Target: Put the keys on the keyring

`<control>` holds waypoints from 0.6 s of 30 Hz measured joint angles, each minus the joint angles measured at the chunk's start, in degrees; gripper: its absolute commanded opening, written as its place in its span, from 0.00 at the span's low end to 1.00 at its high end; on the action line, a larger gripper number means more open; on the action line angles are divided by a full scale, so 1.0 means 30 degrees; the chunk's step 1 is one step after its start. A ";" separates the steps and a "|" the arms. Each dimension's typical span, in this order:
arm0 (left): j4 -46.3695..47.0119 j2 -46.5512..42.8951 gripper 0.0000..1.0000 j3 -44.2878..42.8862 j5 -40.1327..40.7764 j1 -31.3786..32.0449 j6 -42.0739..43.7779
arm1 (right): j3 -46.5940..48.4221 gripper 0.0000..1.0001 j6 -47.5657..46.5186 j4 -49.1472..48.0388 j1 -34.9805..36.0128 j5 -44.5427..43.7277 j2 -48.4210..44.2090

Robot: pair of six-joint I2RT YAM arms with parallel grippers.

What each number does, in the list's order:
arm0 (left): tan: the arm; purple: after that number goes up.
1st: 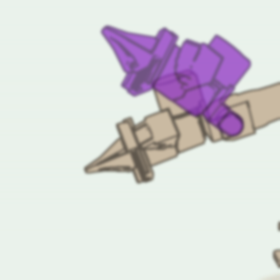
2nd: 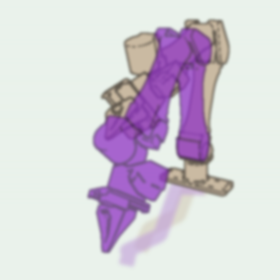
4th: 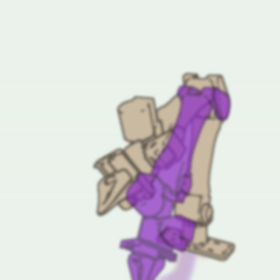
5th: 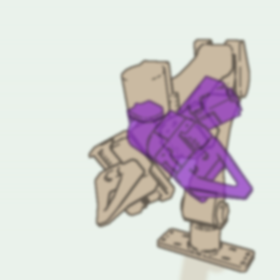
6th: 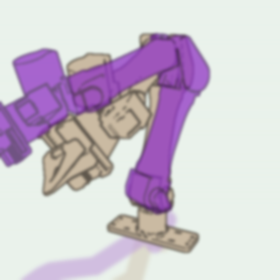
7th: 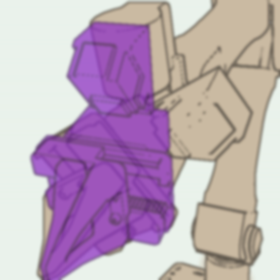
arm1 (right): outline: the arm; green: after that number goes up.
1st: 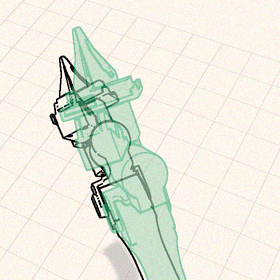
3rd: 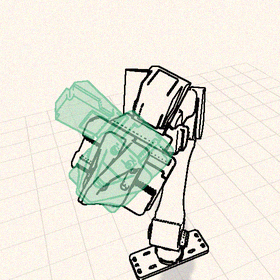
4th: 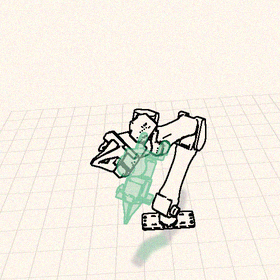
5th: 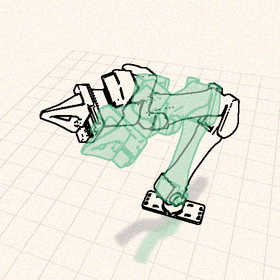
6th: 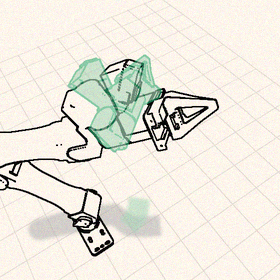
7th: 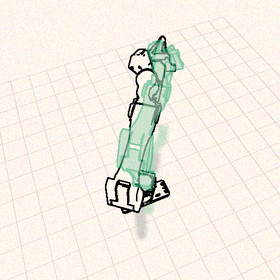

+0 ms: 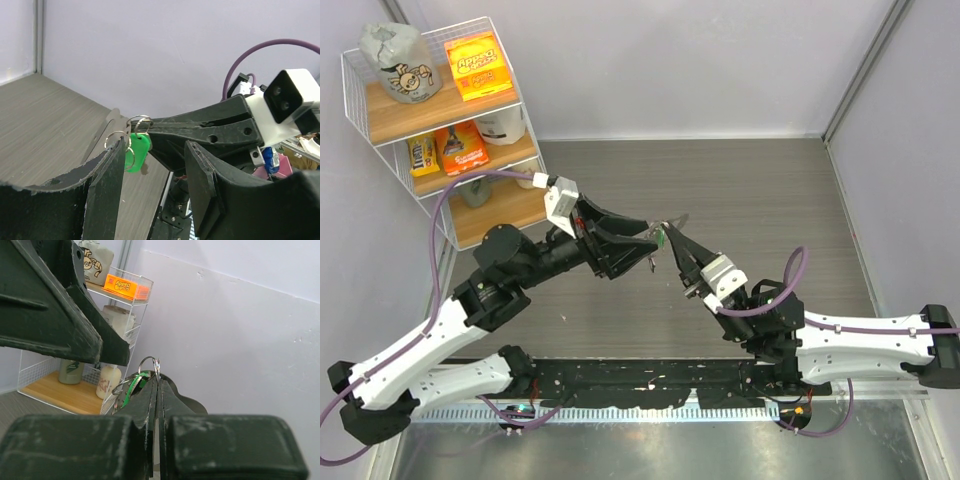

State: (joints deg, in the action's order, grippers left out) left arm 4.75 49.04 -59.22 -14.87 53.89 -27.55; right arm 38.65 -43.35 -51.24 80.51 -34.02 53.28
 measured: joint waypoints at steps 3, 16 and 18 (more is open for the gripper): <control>-0.0124 0.0204 0.56 0.0000 0.0175 0.0007 0.0153 | -0.0007 0.05 0.0036 0.0087 0.0000 0.0124 -0.0117; -0.0138 0.0532 0.56 -0.0007 0.0262 0.0007 0.0321 | -0.0102 0.05 0.0073 0.0452 0.0000 0.0481 -0.0182; -0.0131 0.0546 0.56 -0.0007 0.0255 0.0007 0.0321 | -0.0102 0.05 0.0080 0.0554 0.0000 0.0488 -0.0182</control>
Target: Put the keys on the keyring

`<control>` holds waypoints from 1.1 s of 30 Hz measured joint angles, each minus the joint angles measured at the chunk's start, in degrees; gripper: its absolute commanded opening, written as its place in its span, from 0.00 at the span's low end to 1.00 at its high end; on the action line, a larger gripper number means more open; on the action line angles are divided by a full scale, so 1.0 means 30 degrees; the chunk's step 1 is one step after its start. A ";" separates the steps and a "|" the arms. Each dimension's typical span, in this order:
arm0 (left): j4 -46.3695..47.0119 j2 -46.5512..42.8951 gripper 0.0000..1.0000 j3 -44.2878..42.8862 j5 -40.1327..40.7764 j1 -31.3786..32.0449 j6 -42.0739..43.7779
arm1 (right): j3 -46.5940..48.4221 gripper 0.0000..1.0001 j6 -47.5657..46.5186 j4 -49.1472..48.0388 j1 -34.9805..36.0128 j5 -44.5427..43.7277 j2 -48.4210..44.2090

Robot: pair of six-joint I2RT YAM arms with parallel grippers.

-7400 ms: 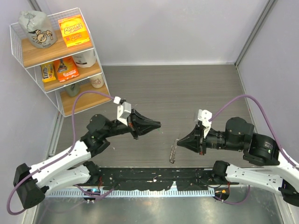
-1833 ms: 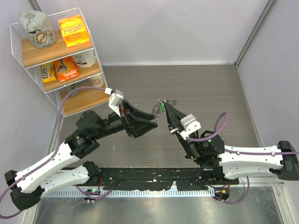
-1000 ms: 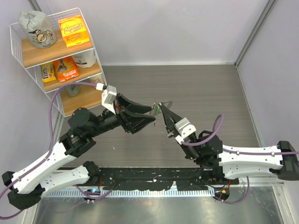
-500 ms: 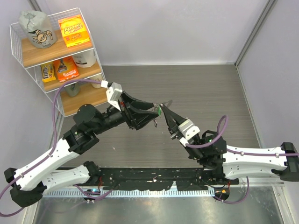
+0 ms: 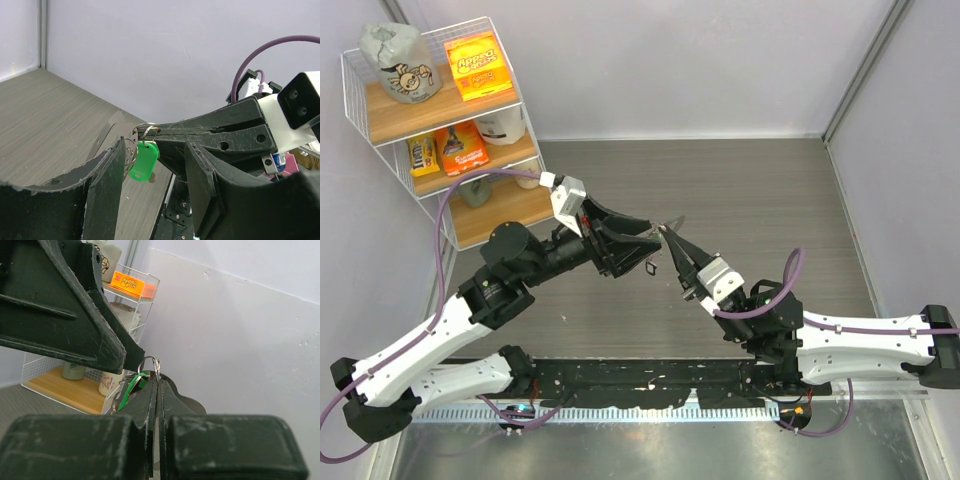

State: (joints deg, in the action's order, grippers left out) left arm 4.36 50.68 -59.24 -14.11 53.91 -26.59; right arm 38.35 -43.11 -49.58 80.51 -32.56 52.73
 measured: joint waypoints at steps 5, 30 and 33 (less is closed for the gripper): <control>0.0015 0.0073 0.56 -0.0066 -0.0044 -0.0007 -0.0015 | 0.0000 0.05 0.0000 0.0182 0.0000 0.0000 0.0007; 0.0627 0.0124 0.55 -0.0189 -0.1362 0.0000 -0.0335 | 0.0000 0.05 0.0058 0.0561 0.0000 -0.0284 0.0474; 0.0823 0.0124 0.55 -0.0189 -0.1588 -0.0007 -0.0488 | 0.0000 0.05 0.0058 0.0546 0.0000 -0.0342 0.0554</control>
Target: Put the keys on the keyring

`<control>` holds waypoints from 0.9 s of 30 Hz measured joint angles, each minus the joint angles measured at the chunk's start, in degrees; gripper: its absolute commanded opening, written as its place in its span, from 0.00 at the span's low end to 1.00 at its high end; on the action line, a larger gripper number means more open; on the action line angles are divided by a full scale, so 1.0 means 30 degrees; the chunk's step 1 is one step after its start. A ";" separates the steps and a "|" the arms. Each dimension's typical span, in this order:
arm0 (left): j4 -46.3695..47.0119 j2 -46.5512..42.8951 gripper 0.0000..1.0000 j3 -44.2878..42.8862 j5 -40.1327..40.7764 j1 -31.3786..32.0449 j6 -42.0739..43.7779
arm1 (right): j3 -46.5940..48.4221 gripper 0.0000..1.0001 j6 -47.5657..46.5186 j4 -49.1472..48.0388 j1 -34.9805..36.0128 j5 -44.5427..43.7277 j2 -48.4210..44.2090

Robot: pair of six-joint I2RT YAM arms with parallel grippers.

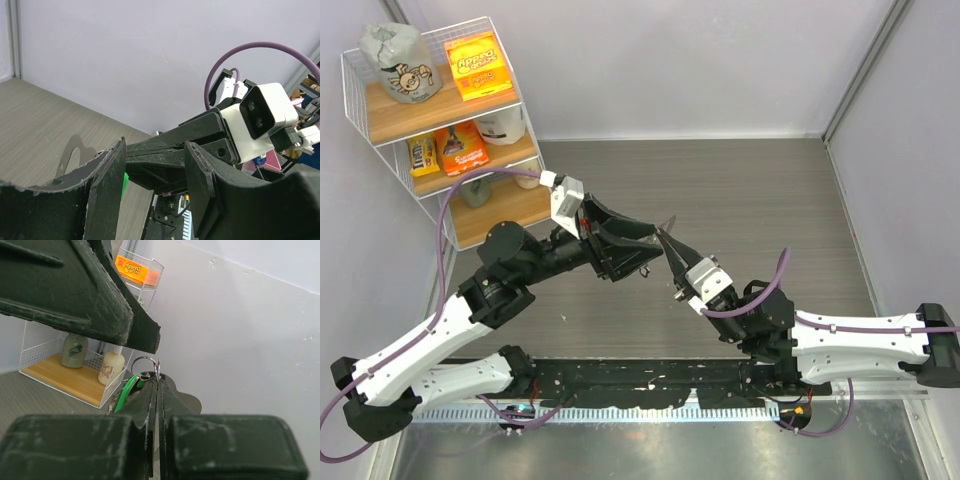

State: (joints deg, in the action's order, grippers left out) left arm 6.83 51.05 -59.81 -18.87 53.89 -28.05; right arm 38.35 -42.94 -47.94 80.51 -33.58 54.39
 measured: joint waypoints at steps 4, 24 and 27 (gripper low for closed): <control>0.0073 0.0000 0.55 0.0000 -0.0277 0.0007 -0.0080 | 0.0007 0.06 0.0000 -0.0022 0.0000 -0.0131 0.0007; 0.0809 -0.0284 0.55 -0.0022 -0.1035 0.0007 -0.0233 | 0.0007 0.05 0.0066 -0.0146 0.0000 -0.0299 0.0007; 0.1093 -0.0364 0.55 -0.0022 -0.1158 0.0007 -0.0430 | 0.0007 0.05 0.0233 -0.0131 0.0000 -0.0277 -0.0007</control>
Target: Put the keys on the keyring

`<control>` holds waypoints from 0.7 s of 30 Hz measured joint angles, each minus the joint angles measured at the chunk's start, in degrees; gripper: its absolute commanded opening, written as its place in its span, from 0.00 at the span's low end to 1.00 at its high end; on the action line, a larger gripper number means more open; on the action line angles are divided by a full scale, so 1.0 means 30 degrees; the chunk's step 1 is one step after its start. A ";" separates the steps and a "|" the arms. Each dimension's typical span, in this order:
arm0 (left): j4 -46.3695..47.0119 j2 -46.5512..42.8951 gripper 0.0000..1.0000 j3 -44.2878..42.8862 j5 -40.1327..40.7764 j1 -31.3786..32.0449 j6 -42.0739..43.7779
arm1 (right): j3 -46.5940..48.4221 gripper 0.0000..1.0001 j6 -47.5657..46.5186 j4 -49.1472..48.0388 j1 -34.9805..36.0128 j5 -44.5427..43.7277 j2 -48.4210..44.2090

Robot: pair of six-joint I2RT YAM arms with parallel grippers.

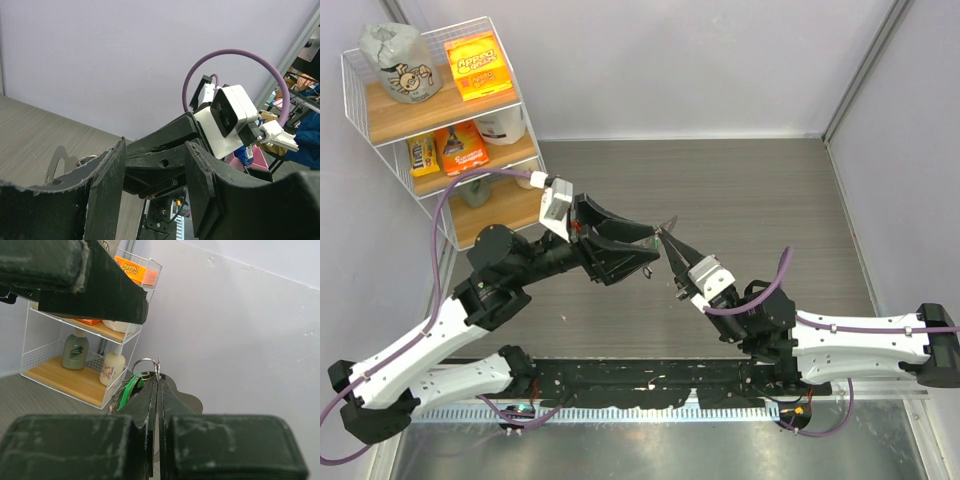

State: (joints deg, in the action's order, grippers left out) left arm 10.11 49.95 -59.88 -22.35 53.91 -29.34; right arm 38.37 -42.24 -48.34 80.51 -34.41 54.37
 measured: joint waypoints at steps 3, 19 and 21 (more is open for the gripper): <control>-0.0175 -0.0124 0.56 0.0000 0.0007 0.0000 0.0102 | 0.0000 0.05 0.0299 0.0270 0.0000 0.0066 -0.0211; -0.1472 -0.2484 0.58 -0.0947 -0.0168 0.0000 0.2601 | -0.0233 0.05 0.3759 0.3096 0.0000 0.4175 -0.4721; -0.1472 -0.2375 0.58 -0.1166 -0.0612 0.0000 0.2688 | -0.0342 0.05 0.4189 0.3432 0.0000 0.5056 -0.5020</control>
State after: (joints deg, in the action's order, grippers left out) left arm 5.69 42.83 -63.37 -24.18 53.91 -21.28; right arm 37.34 -29.67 -38.04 80.51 -19.25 39.31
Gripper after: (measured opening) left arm 0.580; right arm 0.063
